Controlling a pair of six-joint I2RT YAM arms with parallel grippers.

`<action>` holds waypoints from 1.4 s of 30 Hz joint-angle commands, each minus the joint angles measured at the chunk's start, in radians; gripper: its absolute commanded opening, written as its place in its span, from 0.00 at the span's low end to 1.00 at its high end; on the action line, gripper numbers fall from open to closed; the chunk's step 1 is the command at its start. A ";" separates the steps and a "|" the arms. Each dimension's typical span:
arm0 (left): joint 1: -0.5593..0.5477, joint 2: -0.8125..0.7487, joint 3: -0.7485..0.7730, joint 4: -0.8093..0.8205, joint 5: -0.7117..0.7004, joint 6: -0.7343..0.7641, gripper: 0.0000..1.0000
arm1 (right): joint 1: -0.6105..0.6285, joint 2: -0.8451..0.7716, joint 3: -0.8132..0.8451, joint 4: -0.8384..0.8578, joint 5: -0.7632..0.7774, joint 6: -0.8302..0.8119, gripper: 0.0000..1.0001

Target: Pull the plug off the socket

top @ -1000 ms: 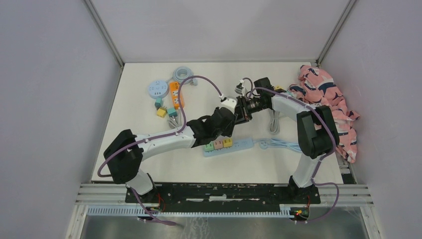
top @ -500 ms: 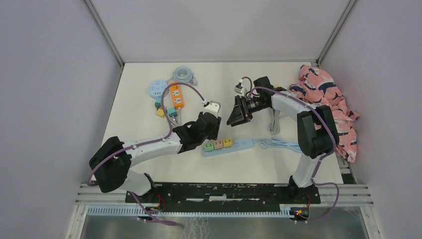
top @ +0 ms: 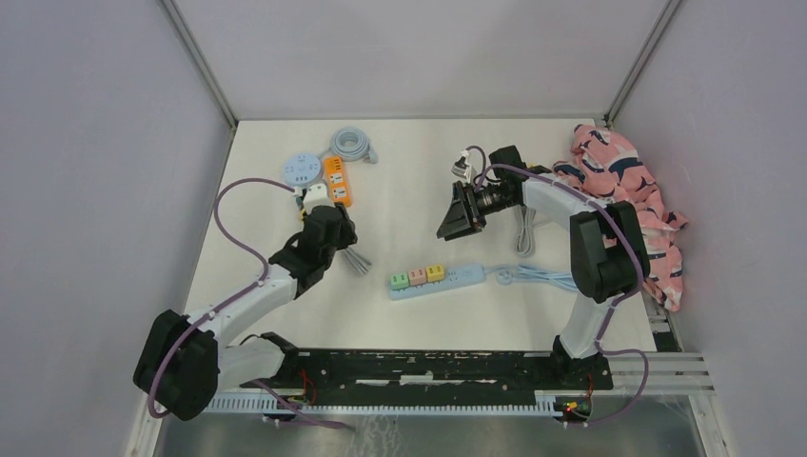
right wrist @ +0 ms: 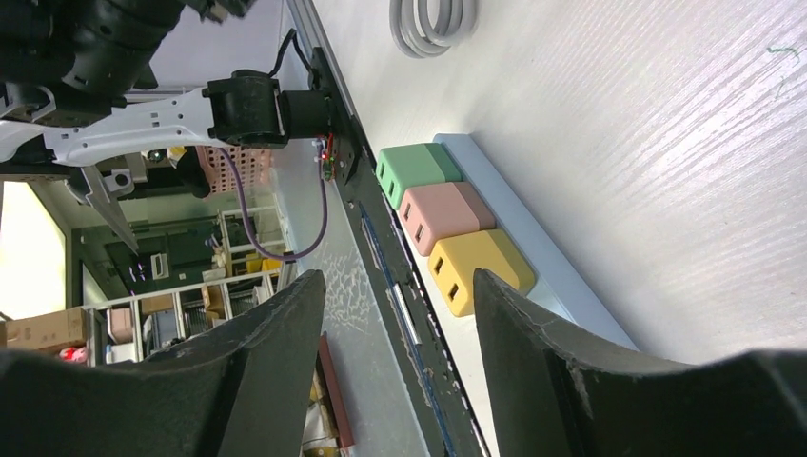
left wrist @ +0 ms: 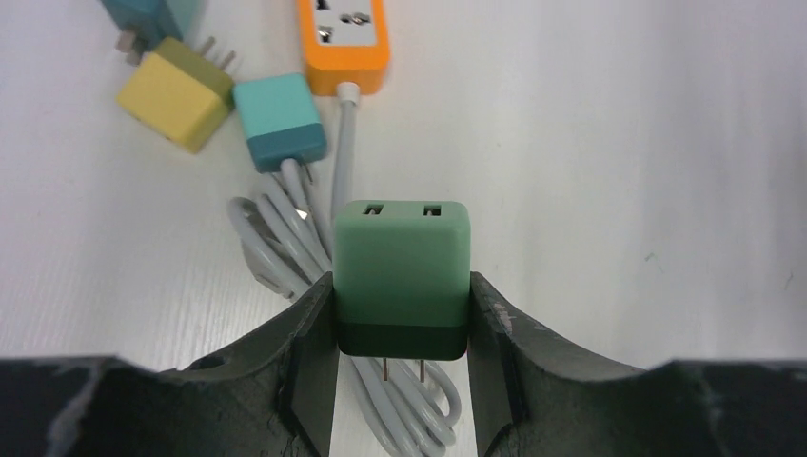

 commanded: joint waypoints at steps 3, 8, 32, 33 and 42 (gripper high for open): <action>0.150 -0.022 -0.007 0.122 0.010 -0.152 0.03 | -0.007 -0.029 0.037 0.001 -0.047 -0.019 0.64; 0.240 0.055 0.030 0.148 0.028 -0.195 0.03 | -0.011 -0.034 0.038 0.000 -0.052 -0.022 0.63; 0.350 0.671 0.589 -0.279 -0.009 -0.218 0.20 | -0.018 -0.029 0.045 -0.028 -0.070 -0.051 0.62; 0.351 0.676 0.592 -0.279 -0.013 -0.214 0.30 | -0.019 -0.029 0.046 -0.028 -0.070 -0.052 0.62; 0.350 0.637 0.580 -0.280 0.016 -0.181 0.80 | -0.020 -0.026 0.049 -0.045 -0.071 -0.068 0.62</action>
